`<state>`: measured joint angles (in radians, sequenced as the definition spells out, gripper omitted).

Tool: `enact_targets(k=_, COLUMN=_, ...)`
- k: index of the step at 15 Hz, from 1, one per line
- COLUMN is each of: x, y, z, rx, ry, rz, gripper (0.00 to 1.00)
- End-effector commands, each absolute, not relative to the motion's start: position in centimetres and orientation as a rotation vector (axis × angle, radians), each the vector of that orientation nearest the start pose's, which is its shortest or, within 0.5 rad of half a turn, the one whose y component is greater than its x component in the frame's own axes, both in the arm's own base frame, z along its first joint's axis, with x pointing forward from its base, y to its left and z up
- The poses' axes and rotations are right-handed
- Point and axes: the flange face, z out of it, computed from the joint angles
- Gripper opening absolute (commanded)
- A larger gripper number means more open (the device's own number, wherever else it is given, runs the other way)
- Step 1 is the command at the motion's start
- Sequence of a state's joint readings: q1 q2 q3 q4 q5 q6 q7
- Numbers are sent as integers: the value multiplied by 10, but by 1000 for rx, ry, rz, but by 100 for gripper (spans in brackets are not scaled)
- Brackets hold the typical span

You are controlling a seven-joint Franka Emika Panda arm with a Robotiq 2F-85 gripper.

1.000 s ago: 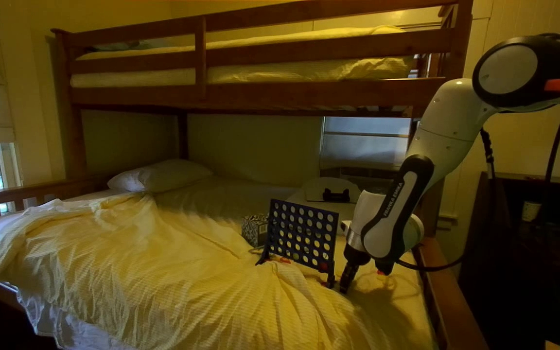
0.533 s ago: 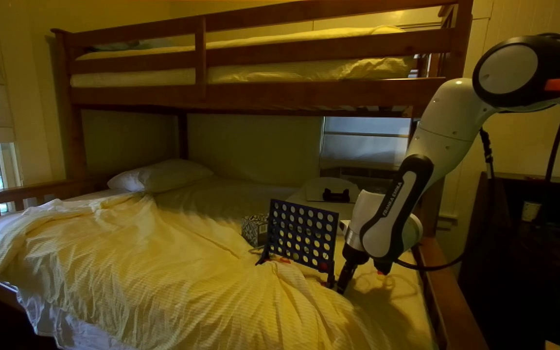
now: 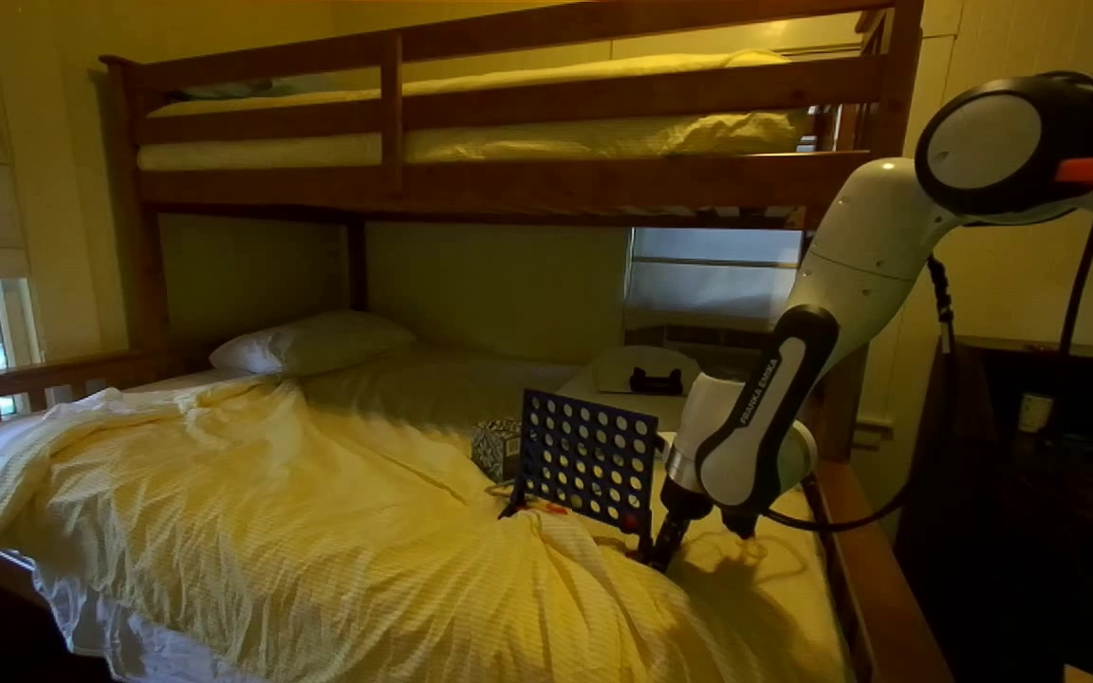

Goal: Pick up the object from the bed and put it in the blue object

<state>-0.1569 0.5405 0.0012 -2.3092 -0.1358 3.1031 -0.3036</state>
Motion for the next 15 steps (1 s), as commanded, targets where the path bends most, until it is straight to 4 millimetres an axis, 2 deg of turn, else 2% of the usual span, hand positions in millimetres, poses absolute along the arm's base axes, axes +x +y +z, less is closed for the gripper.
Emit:
enact_targets(k=1, x=535, y=-73, z=131, rx=-3159, ry=-464, rz=-412, gripper=30)
enact_targets(k=4, x=536, y=-74, z=132, rx=-3164, ry=-460, rz=-417, gripper=9)
enact_targets(k=8, x=532, y=-80, z=135, rx=-3171, ry=-453, rz=-403, gripper=9)
enact_targets(k=15, x=513, y=-95, z=135, rx=-3195, ry=-413, rz=-192, gripper=9)
